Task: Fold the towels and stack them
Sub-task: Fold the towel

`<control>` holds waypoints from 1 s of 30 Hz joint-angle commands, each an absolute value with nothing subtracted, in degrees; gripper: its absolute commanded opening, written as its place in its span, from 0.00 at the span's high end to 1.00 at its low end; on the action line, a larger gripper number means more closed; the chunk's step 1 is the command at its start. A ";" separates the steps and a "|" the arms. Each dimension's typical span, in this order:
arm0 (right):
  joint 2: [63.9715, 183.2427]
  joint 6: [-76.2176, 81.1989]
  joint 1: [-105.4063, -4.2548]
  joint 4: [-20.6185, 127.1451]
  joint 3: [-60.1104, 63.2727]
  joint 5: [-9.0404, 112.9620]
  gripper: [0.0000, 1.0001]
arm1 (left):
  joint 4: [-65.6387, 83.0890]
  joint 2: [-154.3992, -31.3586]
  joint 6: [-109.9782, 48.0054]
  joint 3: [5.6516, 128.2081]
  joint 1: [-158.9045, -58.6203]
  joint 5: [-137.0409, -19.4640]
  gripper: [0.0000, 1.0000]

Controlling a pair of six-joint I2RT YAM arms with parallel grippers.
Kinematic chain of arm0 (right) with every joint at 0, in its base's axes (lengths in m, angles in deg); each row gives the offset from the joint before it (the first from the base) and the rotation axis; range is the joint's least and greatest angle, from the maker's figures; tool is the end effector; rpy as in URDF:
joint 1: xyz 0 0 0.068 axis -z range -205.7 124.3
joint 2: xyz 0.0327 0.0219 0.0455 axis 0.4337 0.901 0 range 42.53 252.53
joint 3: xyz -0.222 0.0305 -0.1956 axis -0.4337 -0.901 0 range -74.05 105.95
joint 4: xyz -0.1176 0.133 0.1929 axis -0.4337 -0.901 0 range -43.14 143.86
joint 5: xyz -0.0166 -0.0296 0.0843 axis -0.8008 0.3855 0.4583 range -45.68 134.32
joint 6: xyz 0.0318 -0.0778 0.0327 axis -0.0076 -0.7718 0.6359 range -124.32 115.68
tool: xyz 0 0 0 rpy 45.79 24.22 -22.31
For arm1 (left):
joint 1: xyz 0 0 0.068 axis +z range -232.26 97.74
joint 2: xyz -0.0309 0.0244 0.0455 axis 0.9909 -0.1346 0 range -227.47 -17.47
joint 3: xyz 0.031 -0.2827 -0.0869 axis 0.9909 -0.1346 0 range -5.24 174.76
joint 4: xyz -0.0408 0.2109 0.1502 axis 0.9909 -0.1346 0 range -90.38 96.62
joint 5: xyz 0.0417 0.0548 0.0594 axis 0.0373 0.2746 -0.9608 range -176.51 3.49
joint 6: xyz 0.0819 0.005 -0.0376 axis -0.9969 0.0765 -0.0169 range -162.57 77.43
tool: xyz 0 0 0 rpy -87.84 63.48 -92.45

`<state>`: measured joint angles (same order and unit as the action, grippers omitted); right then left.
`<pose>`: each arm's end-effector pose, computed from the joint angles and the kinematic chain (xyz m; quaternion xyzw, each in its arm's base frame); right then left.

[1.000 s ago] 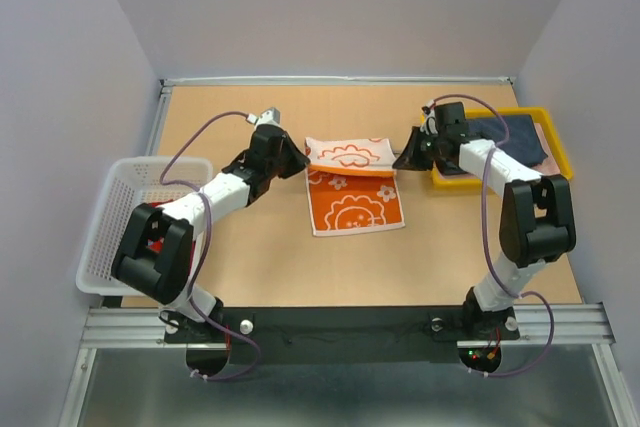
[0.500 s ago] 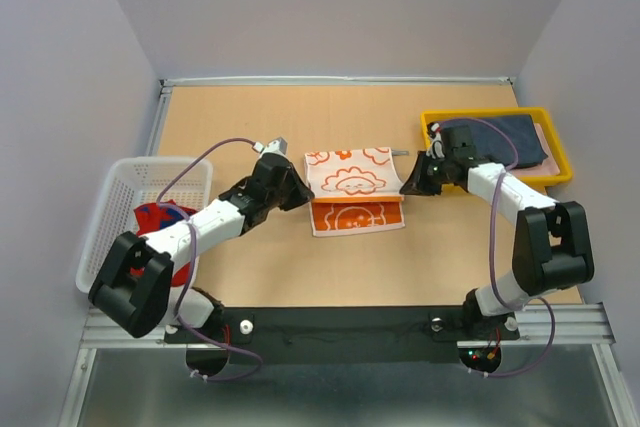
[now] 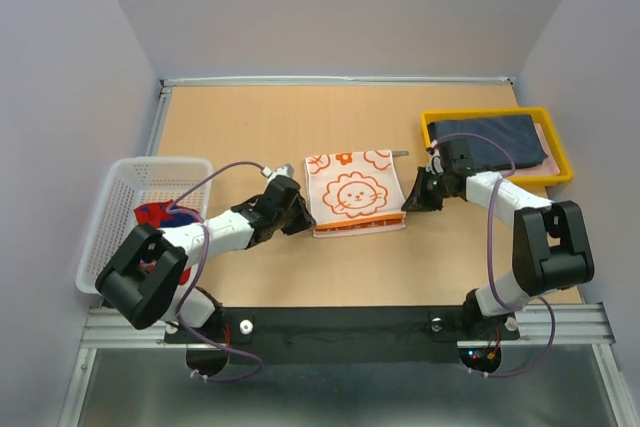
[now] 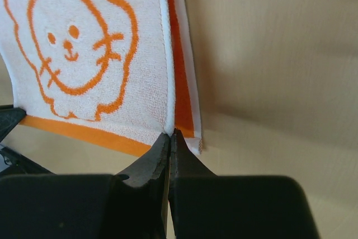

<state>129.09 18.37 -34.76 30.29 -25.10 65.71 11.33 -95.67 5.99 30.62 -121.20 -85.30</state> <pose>0.2973 0.0772 0.1694 0.0671 0.9505 0.2398 0.1860 0.2364 -0.1931 0.1811 -0.0706 0.8946 -0.3119 0.3122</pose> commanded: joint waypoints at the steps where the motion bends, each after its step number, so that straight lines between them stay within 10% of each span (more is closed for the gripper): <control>1: 130.76 17.38 -34.40 30.57 -25.63 60.68 0.99 | 11.28 -96.75 6.74 28.86 -121.55 -86.78 1.00; 15: 133.32 17.30 -34.49 30.66 -27.64 58.74 0.93 | 7.94 -99.12 6.74 30.00 -124.10 -86.07 1.00; 18: 132.79 17.12 -34.49 30.57 -27.91 58.30 0.80 | 6.71 -98.95 6.04 30.88 -125.24 -85.55 0.82; 22: 127.98 17.30 -34.49 28.90 -27.47 58.29 0.62 | 1.72 -96.67 6.21 32.72 -127.44 -89.40 0.31; 30: 119.70 17.91 -35.98 24.68 -23.43 61.72 0.57 | -8.05 -90.07 6.21 38.44 -130.86 -97.05 0.10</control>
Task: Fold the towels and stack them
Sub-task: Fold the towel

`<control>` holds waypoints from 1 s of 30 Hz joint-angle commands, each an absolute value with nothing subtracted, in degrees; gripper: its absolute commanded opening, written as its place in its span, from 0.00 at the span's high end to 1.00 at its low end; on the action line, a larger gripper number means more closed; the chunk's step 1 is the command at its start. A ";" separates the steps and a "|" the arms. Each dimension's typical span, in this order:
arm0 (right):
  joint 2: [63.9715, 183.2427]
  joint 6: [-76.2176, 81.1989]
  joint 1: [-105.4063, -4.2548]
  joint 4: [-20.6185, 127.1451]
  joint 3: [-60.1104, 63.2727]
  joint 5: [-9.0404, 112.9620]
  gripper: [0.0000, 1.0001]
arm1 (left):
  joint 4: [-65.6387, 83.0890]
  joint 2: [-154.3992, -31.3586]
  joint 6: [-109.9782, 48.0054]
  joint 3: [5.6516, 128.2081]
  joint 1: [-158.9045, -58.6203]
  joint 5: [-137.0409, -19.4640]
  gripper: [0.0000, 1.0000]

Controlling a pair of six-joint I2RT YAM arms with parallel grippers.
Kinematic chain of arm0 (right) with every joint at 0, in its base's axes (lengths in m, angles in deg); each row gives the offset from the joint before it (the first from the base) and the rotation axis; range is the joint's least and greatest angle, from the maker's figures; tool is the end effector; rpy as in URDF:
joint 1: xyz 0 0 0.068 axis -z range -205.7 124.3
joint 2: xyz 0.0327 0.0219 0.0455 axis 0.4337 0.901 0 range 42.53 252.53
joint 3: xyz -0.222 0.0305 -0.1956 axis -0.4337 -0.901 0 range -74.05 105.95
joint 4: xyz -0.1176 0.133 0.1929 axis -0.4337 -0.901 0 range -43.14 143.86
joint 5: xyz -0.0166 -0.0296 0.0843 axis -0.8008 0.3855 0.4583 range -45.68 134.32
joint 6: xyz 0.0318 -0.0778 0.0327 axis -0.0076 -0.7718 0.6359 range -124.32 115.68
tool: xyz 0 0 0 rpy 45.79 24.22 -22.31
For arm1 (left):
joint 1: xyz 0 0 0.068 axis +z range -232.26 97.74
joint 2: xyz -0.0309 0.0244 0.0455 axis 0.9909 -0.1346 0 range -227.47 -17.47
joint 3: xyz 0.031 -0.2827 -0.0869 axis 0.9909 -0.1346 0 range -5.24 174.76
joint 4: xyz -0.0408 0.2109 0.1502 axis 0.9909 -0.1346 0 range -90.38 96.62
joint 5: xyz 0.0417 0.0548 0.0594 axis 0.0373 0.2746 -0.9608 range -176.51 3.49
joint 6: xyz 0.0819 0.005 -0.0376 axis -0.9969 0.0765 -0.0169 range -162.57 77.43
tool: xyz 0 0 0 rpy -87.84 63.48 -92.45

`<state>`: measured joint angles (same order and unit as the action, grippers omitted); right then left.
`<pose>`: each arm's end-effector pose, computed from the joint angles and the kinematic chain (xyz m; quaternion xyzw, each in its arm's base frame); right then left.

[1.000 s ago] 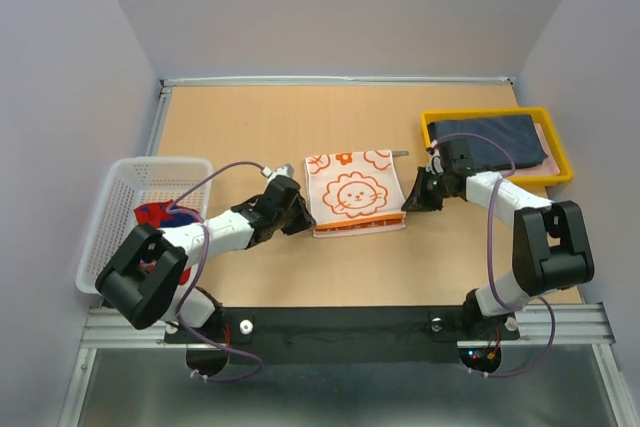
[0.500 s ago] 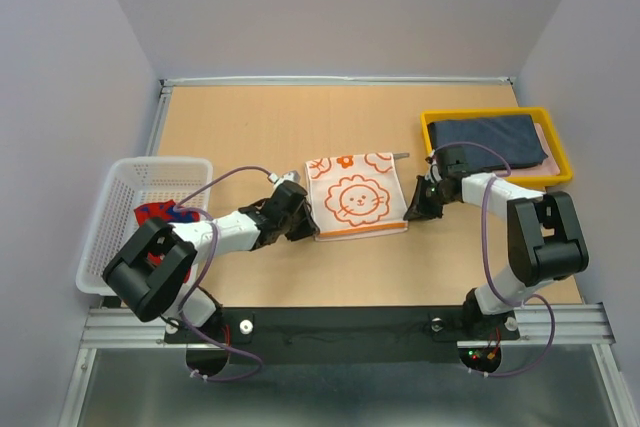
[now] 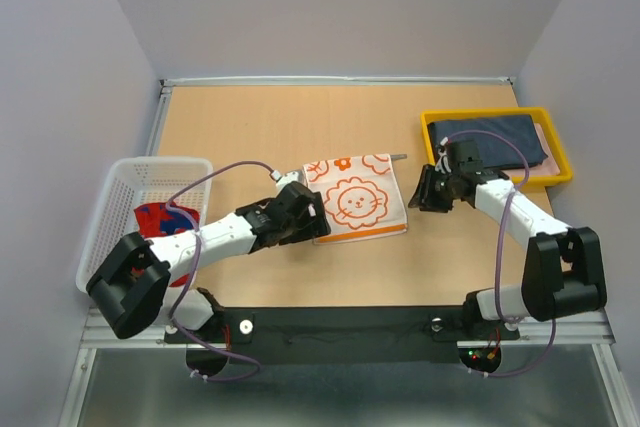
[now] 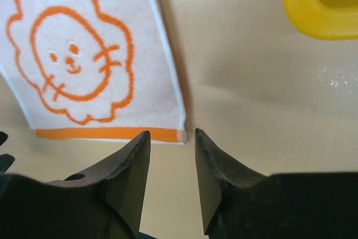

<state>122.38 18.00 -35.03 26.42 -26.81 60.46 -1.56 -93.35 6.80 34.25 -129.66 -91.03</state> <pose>0.2766 0.0682 0.1854 0.0722 0.9544 0.2003 0.2091 0.2028 -0.2111 0.1882 -0.0311 0.9213 -0.2643 0.2834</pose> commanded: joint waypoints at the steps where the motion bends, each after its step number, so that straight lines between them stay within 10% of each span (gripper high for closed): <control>1: 119.61 18.09 -36.42 24.85 -23.25 62.68 0.57 | -8.49 -90.16 6.13 39.14 -131.39 -97.67 0.10; 30: 128.75 20.20 -36.95 33.47 -31.95 64.62 0.54 | -3.75 -103.61 4.02 38.97 -132.10 -94.25 0.83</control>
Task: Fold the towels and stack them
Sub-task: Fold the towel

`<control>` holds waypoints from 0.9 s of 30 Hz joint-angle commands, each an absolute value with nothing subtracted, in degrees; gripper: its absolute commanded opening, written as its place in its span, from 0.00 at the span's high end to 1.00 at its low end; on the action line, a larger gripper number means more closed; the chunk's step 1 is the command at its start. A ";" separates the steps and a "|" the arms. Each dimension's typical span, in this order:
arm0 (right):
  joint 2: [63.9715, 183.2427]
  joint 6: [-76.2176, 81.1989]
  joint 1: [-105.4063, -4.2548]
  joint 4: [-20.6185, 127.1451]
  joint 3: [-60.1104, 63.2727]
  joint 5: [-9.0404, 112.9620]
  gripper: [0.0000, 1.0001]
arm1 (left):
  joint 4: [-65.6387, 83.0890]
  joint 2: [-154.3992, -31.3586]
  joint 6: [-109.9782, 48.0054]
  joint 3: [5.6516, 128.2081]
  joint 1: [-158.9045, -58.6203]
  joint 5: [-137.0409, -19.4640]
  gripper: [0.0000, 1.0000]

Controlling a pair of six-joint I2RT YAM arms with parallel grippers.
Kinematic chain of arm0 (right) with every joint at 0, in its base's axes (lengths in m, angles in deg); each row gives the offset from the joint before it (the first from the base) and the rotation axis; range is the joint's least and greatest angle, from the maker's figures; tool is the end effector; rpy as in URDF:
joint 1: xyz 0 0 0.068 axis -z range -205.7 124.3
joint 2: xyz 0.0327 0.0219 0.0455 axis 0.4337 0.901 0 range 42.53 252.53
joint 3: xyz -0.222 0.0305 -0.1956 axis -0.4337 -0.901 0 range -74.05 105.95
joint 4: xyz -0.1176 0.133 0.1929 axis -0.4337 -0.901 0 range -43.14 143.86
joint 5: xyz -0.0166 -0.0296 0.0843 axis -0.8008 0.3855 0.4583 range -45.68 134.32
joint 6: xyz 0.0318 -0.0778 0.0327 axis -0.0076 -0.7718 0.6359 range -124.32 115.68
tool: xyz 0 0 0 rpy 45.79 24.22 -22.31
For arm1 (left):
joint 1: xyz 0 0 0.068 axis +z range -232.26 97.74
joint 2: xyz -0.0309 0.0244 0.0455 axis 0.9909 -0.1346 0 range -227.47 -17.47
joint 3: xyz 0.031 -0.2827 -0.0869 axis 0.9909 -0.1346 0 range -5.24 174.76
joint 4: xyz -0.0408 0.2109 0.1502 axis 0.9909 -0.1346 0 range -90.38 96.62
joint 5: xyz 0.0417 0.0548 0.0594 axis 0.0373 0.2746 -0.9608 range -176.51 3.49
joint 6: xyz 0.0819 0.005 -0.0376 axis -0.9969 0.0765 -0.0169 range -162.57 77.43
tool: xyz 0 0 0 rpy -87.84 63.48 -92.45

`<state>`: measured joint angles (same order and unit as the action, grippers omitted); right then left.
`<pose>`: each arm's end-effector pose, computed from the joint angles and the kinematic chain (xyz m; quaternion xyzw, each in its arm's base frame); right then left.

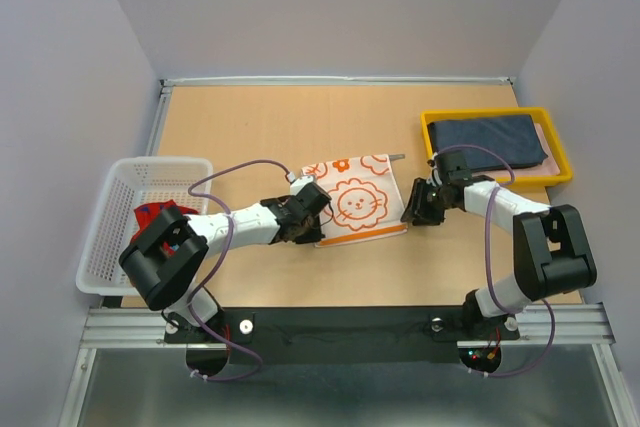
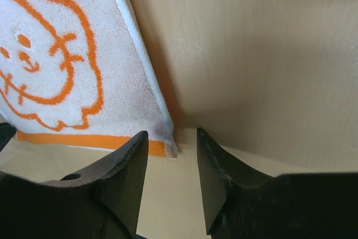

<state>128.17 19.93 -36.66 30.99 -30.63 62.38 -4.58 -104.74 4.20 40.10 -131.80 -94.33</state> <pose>0.2738 0.0785 0.1448 0.0780 0.9618 0.2105 0.1566 0.2169 -0.2373 0.1598 0.0013 0.9467 -0.1918 0.2586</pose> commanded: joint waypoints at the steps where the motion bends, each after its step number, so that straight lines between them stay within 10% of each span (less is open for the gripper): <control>1: 128.75 20.20 -36.95 33.56 -31.95 65.14 0.55 | -3.66 -103.69 4.10 38.88 -132.10 -94.16 0.84; 9: 125.59 20.55 -36.95 33.29 -31.43 66.38 0.99 | -3.14 -102.55 4.63 37.65 -131.92 -94.16 0.86; 27: 121.90 21.87 -36.95 31.18 -39.51 67.43 0.89 | -0.50 -98.07 4.98 31.85 -128.06 -90.38 0.88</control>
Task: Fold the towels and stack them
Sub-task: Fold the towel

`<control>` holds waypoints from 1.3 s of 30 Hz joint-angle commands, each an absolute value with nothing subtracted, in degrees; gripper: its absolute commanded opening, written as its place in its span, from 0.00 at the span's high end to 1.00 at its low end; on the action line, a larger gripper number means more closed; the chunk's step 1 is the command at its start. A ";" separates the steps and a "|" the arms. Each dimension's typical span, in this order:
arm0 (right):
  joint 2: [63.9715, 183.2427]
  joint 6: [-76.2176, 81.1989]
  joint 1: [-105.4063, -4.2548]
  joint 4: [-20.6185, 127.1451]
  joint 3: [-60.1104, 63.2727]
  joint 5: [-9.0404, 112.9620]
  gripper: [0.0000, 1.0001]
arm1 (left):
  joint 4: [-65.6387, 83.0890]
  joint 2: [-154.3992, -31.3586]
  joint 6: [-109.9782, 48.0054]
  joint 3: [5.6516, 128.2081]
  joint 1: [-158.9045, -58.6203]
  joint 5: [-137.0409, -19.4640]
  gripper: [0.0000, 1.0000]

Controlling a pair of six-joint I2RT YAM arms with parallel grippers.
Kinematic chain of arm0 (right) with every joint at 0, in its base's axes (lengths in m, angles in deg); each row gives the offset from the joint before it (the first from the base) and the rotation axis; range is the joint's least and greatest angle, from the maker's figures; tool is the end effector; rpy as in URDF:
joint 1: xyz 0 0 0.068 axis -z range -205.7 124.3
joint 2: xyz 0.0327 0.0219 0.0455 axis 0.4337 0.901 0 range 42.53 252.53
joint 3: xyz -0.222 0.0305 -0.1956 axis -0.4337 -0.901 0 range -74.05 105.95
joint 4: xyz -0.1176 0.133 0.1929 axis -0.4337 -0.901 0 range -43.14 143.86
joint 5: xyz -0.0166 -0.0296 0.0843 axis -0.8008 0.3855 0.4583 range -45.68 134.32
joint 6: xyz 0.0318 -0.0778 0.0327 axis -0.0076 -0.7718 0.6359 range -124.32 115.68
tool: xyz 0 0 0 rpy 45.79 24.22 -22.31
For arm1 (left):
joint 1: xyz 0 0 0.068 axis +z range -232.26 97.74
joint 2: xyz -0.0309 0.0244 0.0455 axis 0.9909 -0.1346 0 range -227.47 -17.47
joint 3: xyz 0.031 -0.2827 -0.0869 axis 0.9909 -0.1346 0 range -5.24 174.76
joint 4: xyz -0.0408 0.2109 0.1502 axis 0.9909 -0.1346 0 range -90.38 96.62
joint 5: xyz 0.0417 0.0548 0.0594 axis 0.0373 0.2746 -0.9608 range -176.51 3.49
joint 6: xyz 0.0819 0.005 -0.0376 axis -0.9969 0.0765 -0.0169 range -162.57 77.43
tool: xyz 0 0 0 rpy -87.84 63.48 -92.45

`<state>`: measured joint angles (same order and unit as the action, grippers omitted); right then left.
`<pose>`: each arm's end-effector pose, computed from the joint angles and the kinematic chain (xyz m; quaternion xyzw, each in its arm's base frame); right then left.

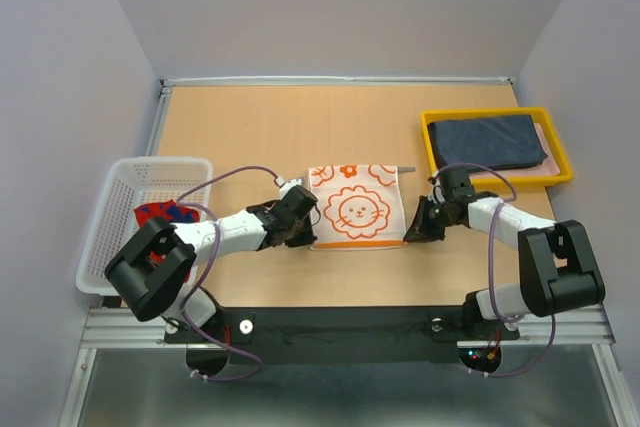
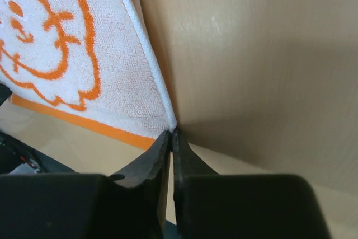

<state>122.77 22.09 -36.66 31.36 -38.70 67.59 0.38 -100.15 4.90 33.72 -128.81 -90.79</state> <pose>0.2338 0.0778 0.1312 0.0900 0.9570 0.2489 0.1185 0.2117 -0.2147 0.1557 -0.0203 0.9388 -0.2263 0.2589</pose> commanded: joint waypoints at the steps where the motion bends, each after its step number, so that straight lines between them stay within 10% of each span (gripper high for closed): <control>1: 121.54 21.61 -36.87 30.92 -39.60 67.70 0.83 | -0.50 -97.55 4.90 31.76 -127.79 -90.29 0.88; 4: 118.04 21.17 -36.95 29.52 -37.94 67.70 0.66 | -1.20 -96.06 4.55 31.94 -127.70 -90.47 0.80; 8: 113.90 20.73 -36.95 28.72 -31.79 65.77 0.60 | -6.37 -91.58 3.23 34.82 -127.70 -93.44 0.35; 11: 114.76 20.81 -36.95 29.33 -25.29 63.48 0.60 | -8.76 -87.44 2.00 38.86 -127.53 -97.75 0.20; 15: 118.28 24.93 -36.95 38.80 -20.62 65.23 0.60 | -4.21 -86.20 -1.69 43.80 -124.90 -98.91 0.20; 29: 140.52 41.91 -37.13 82.84 -22.10 68.14 0.60 | 21.47 -114.58 -6.62 56.72 -116.72 -84.67 0.69; 39: 149.66 38.66 -36.95 86.82 -28.35 61.47 0.61 | 24.90 -121.98 -5.13 49.96 -110.40 -83.88 0.72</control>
